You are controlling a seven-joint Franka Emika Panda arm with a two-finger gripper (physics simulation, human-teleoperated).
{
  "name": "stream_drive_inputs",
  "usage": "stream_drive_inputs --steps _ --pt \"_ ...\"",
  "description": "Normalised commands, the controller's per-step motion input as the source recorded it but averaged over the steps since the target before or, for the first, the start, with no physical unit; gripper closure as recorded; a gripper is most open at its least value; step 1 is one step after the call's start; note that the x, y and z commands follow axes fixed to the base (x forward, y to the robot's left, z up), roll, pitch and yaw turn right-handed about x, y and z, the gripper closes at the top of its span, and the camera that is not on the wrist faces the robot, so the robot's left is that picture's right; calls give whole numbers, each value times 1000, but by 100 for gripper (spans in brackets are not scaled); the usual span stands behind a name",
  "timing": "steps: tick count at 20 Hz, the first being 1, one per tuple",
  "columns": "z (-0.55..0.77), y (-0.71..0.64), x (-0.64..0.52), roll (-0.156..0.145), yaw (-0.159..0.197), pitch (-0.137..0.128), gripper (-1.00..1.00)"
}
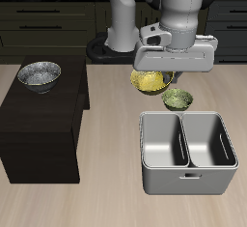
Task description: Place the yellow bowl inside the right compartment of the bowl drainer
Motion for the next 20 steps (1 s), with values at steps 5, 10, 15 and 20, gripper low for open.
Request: stream_drive_inputs --steps 5,10,15,20 --pt "141 159 263 -3 -11 -21 100" --pt "170 26 254 -17 -11 -15 100" --pt "35 61 128 2 -17 -7 100" --pt "-47 130 46 23 4 -10 100"
